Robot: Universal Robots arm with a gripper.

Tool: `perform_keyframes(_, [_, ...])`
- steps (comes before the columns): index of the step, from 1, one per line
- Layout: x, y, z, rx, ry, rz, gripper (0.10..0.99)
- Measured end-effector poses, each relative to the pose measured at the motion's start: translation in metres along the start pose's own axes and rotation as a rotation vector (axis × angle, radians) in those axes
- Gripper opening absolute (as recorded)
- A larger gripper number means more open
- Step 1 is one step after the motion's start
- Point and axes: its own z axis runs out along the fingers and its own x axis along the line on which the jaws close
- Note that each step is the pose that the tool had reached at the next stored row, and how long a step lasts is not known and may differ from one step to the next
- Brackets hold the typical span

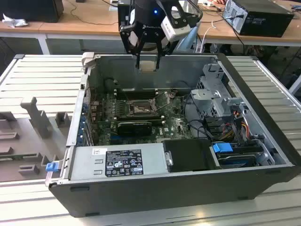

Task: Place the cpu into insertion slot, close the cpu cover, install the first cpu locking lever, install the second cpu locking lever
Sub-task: 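Place the cpu into insertion slot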

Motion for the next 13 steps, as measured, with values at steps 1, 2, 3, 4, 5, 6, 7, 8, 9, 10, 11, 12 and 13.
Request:
perform_keyframes(1, [0.0,0.0,0.0,0.0,-0.0025,0.028,0.525])
perform_keyframes(2, [0.0,0.0,0.0,-0.001,-0.0042,0.047,0.525])
perform_keyframes(3, [0.0,0.0,0.0,-0.001,-0.0061,0.068,0.525])
perform_keyframes(4, [0.0,0.0,0.0,-0.002,-0.0073,0.082,0.525])
perform_keyframes(5, [0.0,0.0,0.0,-0.002,-0.0084,0.094,0.525])
perform_keyframes(6, [0.0,0.0,0.0,-0.002,-0.0101,0.113,0.525])
perform_keyframes(7, [0.0,0.0,0.0,-0.002,-0.0112,0.126,0.525])
perform_keyframes(8, [0.0,0.0,0.0,-0.003,-0.0146,0.163,0.525])
perform_keyframes(9, [0.0,0.0,0.0,-0.004,-0.0166,0.186,0.525])
perform_keyframes(10, [0.0,0.0,0.0,-0.004,-0.0192,0.214,0.525])
perform_keyframes(11, [0.0,0.0,0.0,-0.004,-0.0205,0.229,0.525])
perform_keyframes(12, [0.0001,0.0,0.0,-0.005,-0.0219,0.245,0.525])
perform_keyframes(13, [0.0,0.0,0.0001,-0.005,-0.0253,0.282,0.525])
